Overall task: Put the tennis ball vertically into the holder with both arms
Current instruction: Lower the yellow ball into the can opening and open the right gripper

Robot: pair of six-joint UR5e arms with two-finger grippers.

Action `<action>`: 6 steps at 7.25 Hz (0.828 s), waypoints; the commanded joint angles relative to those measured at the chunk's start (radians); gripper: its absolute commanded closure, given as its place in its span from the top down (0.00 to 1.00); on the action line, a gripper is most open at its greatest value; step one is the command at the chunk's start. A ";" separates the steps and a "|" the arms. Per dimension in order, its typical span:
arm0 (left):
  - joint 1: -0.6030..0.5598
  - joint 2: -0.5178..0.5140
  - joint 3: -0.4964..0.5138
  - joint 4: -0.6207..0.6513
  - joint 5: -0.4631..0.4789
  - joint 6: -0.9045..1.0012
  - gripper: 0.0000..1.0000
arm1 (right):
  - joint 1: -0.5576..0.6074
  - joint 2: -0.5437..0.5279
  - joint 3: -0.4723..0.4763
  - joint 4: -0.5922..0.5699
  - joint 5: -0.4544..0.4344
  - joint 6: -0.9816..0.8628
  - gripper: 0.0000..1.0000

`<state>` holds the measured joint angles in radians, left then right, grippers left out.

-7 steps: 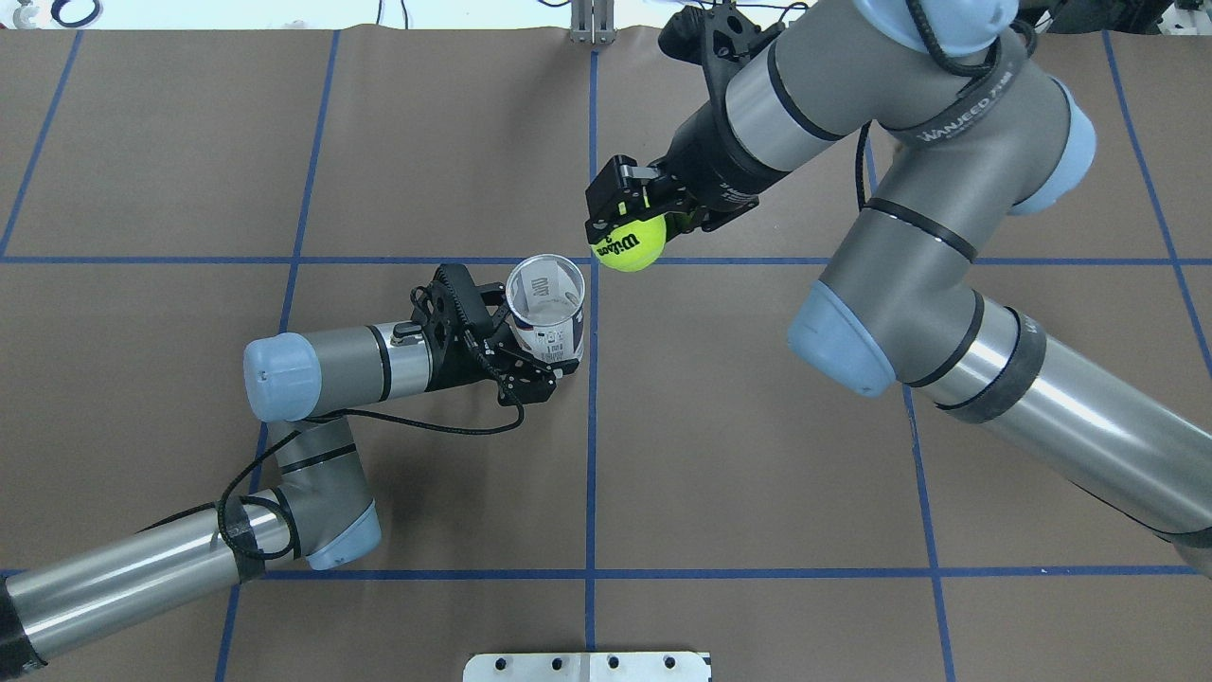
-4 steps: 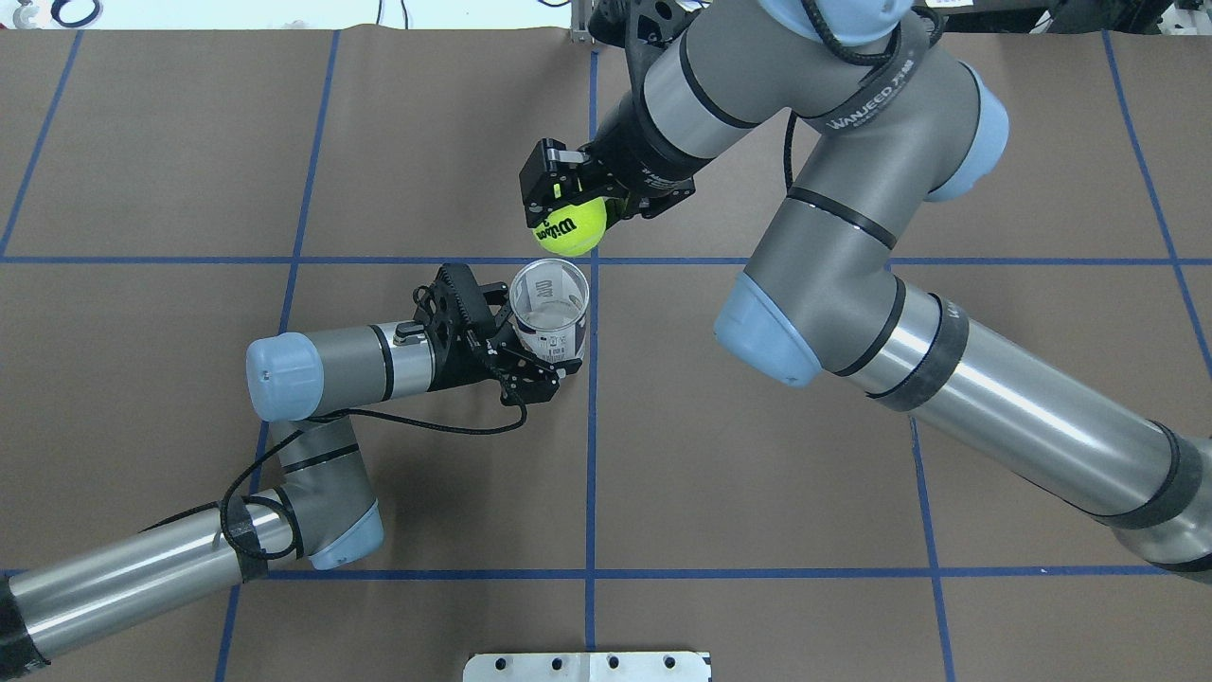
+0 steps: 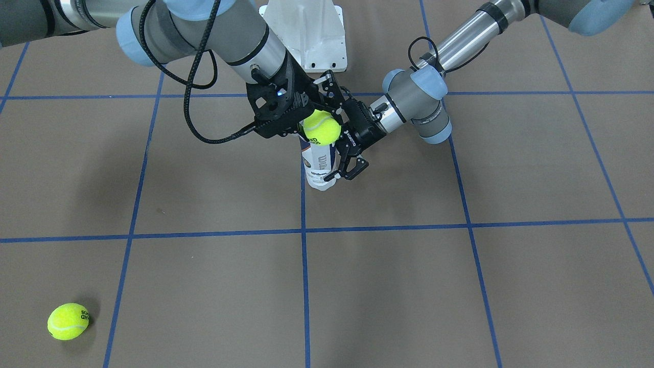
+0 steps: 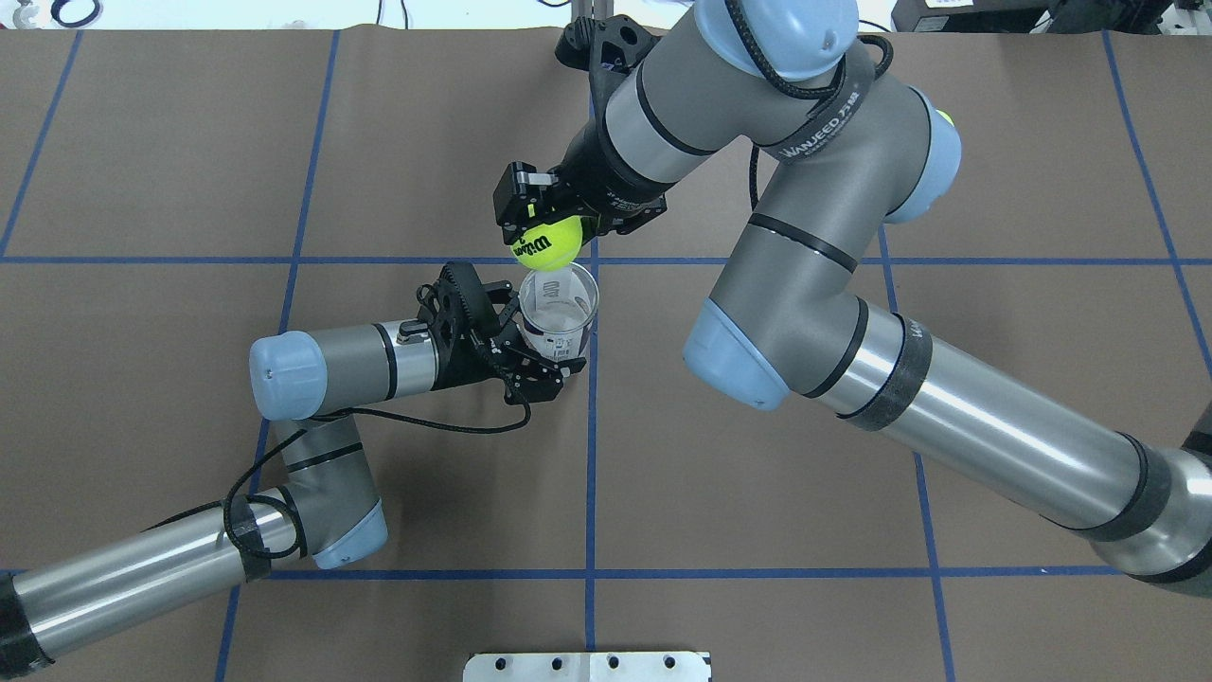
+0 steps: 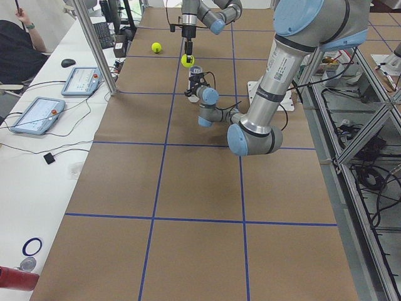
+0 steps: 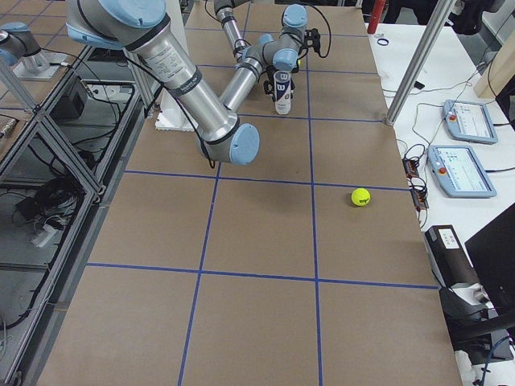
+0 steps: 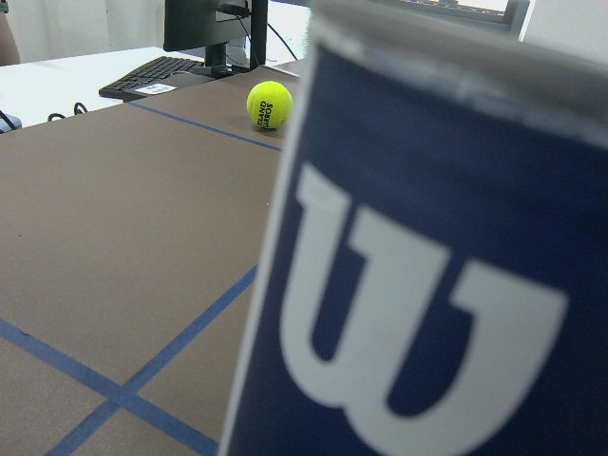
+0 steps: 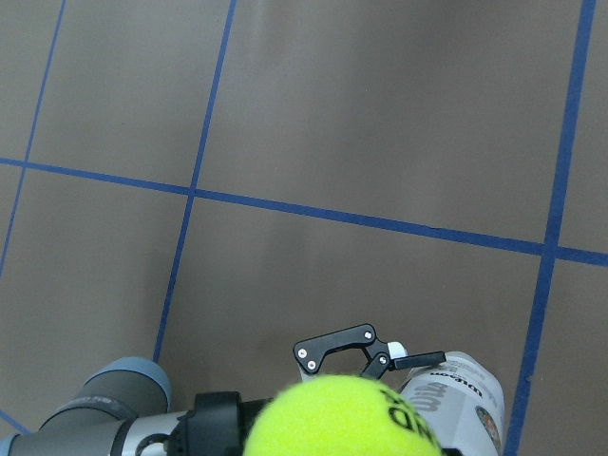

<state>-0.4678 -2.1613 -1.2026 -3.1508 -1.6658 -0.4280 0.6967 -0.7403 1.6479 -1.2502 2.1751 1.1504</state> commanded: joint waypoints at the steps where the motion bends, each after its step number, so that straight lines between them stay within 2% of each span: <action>1: 0.000 0.000 0.006 0.000 0.001 0.000 0.97 | -0.005 -0.005 0.007 0.000 -0.001 0.000 0.00; 6: -0.002 0.003 0.008 -0.002 0.001 0.002 0.83 | -0.005 -0.039 0.030 0.000 0.002 -0.001 0.00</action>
<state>-0.4693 -2.1584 -1.1951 -3.1523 -1.6644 -0.4265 0.6918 -0.7676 1.6785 -1.2503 2.1778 1.1502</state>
